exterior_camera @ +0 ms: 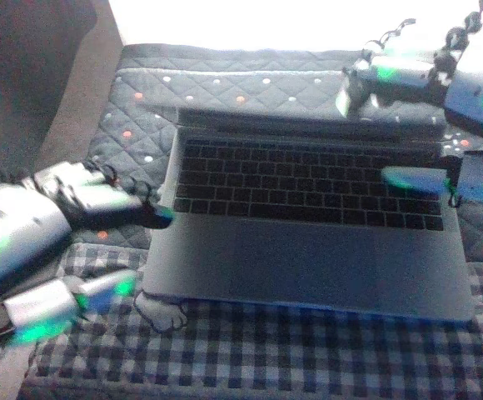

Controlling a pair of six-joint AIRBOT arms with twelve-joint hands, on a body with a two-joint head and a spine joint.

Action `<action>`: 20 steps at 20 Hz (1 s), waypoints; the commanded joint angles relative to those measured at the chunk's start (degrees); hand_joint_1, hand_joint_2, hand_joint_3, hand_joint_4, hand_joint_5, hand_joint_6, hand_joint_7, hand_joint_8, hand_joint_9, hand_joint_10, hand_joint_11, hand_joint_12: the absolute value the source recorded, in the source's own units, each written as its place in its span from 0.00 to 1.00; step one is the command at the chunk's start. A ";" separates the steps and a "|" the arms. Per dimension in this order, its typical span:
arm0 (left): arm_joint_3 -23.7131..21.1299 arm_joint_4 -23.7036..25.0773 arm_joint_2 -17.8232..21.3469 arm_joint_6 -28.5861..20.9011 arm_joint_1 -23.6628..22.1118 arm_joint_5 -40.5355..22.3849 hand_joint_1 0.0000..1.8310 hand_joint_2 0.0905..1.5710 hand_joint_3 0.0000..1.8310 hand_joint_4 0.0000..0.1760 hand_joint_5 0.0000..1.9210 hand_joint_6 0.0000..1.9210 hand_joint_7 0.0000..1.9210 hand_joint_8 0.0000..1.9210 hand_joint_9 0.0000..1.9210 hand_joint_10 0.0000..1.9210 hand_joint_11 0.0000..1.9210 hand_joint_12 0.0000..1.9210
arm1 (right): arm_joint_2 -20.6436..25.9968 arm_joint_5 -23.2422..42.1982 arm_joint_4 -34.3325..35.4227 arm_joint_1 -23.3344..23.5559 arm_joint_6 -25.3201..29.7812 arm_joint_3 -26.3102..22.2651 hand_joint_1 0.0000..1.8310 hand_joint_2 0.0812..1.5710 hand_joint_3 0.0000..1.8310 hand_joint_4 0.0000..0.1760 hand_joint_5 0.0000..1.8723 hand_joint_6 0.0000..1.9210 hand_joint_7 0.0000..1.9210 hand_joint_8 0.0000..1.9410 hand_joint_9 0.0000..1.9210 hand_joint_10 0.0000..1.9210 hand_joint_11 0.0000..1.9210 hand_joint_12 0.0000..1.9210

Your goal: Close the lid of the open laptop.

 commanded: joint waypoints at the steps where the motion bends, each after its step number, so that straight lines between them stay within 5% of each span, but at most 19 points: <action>1: -0.46 -0.90 0.90 0.41 0.19 -11.14 0.56 0.88 0.00 0.00 0.27 0.84 0.28 0.95 0.31 0.94 0.31 0.99 | 0.93 4.39 0.72 -0.45 0.57 -0.02 0.28 0.90 0.00 0.00 0.02 0.75 0.10 0.77 0.13 0.90 0.07 0.98; 2: -0.94 -1.38 1.68 1.10 0.59 -13.15 0.55 0.89 0.00 0.06 0.26 0.87 0.27 0.96 0.33 0.97 0.34 1.00 | 0.92 4.39 0.72 -1.55 1.46 0.05 0.33 0.95 0.00 0.00 0.15 0.95 0.11 0.79 0.15 0.90 0.10 0.99; 3: -1.12 -1.56 1.97 1.46 0.73 -13.82 0.55 0.89 0.00 0.06 0.26 0.87 0.27 0.96 0.33 0.97 0.34 1.00 | 0.91 4.39 0.72 -1.89 1.73 0.08 0.33 0.95 0.00 0.00 0.15 0.95 0.11 0.79 0.15 0.90 0.10 0.99; 4: -1.70 -2.36 3.00 3.04 1.08 -16.01 0.53 0.92 0.01 0.06 0.22 0.93 0.25 0.98 0.27 0.98 0.29 1.00 | 0.87 4.39 0.71 -3.55 2.50 0.08 0.32 0.95 0.00 0.52 0.19 0.99 0.12 0.77 0.12 0.86 0.09 0.99; 5: -1.75 -2.84 3.32 3.45 1.15 -17.13 0.52 0.92 0.01 0.00 0.20 0.95 0.26 0.98 0.27 0.96 0.27 1.00 | 0.76 4.39 0.72 -4.64 2.86 0.09 0.27 0.91 0.00 0.00 0.06 0.85 0.10 0.74 0.08 0.82 0.05 0.97; 6: -1.29 -3.63 3.40 3.47 1.15 -18.11 0.63 0.89 0.02 0.00 0.20 0.93 0.24 0.97 0.25 0.98 0.22 1.00 | 0.43 4.38 0.72 -6.44 3.37 0.11 0.23 0.90 0.00 0.00 0.02 0.83 0.10 0.73 0.07 0.81 0.03 0.97; 8: -0.67 -4.27 3.18 3.47 0.79 -18.51 0.66 0.91 0.01 0.00 0.22 0.92 0.21 0.99 0.20 1.00 0.13 1.00 | -0.42 4.23 0.72 -9.35 4.15 0.33 0.25 0.87 0.00 0.00 0.05 0.74 0.16 0.58 0.10 0.73 0.01 0.98; 10: -0.20 -4.29 2.65 3.47 0.05 -18.57 0.57 0.91 0.00 0.00 0.18 0.93 0.30 0.93 0.28 0.92 0.24 0.99 | -1.40 3.51 0.52 -12.04 6.29 0.89 0.27 0.85 0.00 0.00 0.06 0.67 0.13 0.54 0.04 0.74 0.00 0.99; 13: 0.16 -4.35 2.46 3.47 -0.69 -18.64 0.54 0.91 0.00 0.00 0.20 0.93 0.28 0.93 0.21 0.84 0.11 0.96 | -2.83 2.99 -0.49 -15.16 9.36 1.38 0.32 0.83 0.00 0.00 0.06 0.56 0.10 0.50 0.04 0.71 0.00 0.98; 15: 0.30 -4.48 2.47 3.47 -0.79 -18.69 0.53 0.91 0.00 0.03 0.20 0.94 0.27 0.93 0.18 0.83 0.06 0.97 | -3.40 2.31 -2.29 -16.21 11.47 1.37 0.26 0.81 0.00 0.00 0.05 0.45 0.09 0.35 0.03 0.61 0.00 0.90; 18: 0.39 -4.68 2.48 3.47 -0.85 -18.76 0.53 0.92 0.00 0.07 0.20 0.94 0.25 0.95 0.18 0.84 0.11 0.95 | -3.66 0.83 -5.09 -16.75 14.22 1.32 0.24 0.81 0.00 0.00 0.07 0.22 0.13 0.17 0.04 0.49 0.00 0.90; 20: 0.42 -4.72 2.49 3.47 -0.90 -18.76 0.53 0.92 0.00 0.10 0.21 0.94 0.25 0.95 0.18 0.84 0.09 0.97 | -3.09 1.23 -5.44 -16.78 14.66 1.06 0.24 0.82 0.00 0.00 0.06 0.15 0.11 0.12 0.00 0.47 0.00 0.91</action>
